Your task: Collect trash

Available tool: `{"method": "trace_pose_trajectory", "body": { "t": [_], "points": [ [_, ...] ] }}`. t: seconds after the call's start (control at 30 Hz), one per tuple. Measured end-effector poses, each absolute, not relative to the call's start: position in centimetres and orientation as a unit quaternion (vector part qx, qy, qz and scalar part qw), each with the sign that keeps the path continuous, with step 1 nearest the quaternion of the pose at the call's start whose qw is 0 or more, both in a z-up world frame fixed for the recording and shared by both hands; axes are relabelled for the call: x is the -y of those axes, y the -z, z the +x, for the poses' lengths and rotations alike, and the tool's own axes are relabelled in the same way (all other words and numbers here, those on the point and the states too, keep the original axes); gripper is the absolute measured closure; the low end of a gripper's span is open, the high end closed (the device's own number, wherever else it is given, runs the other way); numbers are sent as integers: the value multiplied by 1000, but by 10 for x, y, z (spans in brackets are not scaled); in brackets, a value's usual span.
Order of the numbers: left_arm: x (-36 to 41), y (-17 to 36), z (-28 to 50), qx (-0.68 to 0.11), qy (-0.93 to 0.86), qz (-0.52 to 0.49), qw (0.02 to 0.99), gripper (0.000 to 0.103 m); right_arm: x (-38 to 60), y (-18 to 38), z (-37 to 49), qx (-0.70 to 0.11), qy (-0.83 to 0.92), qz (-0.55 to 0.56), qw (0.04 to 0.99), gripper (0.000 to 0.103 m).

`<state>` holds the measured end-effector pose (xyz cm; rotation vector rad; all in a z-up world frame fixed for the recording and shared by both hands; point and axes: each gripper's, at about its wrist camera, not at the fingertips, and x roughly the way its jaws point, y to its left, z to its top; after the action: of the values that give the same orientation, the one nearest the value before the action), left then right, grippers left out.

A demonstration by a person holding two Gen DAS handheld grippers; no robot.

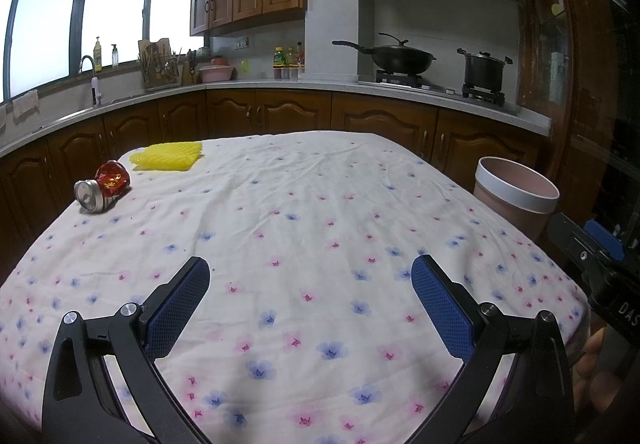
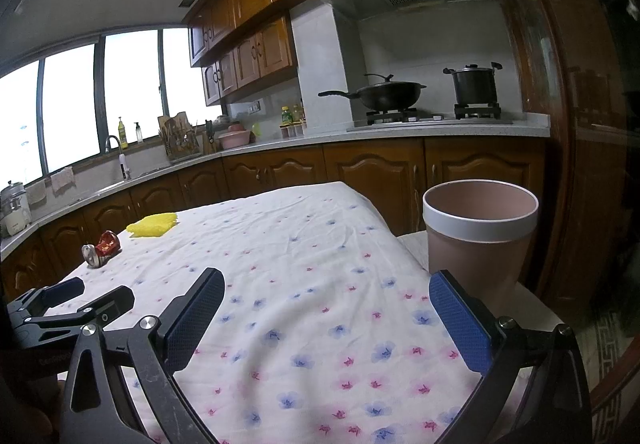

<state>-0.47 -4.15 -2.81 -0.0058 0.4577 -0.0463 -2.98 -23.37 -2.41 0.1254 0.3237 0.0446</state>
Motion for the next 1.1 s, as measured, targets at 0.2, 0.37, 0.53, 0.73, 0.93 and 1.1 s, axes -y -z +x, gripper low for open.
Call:
{"method": "trace_pose_trajectory", "body": {
  "t": [0.2,0.37,0.53,0.73,0.93,1.1],
  "points": [
    [41,28,-5,-227,23,-3,974,0,234,24,-30,-162,-22,63,985,0],
    [42,29,-3,-230,26,-3,973,0,234,24,-30,-162,-22,63,985,0],
    [41,29,-3,-230,26,-2,973,0,233,24,-30,-163,-22,63,984,0],
    [41,30,-2,-232,27,-3,972,0,234,24,-30,-162,-22,63,984,0],
    [40,32,2,-237,31,-4,971,0,232,25,-30,-166,-21,64,984,0],
    [39,32,6,-241,37,-5,970,0,234,29,-26,-171,-19,64,983,0]
  ]
}}
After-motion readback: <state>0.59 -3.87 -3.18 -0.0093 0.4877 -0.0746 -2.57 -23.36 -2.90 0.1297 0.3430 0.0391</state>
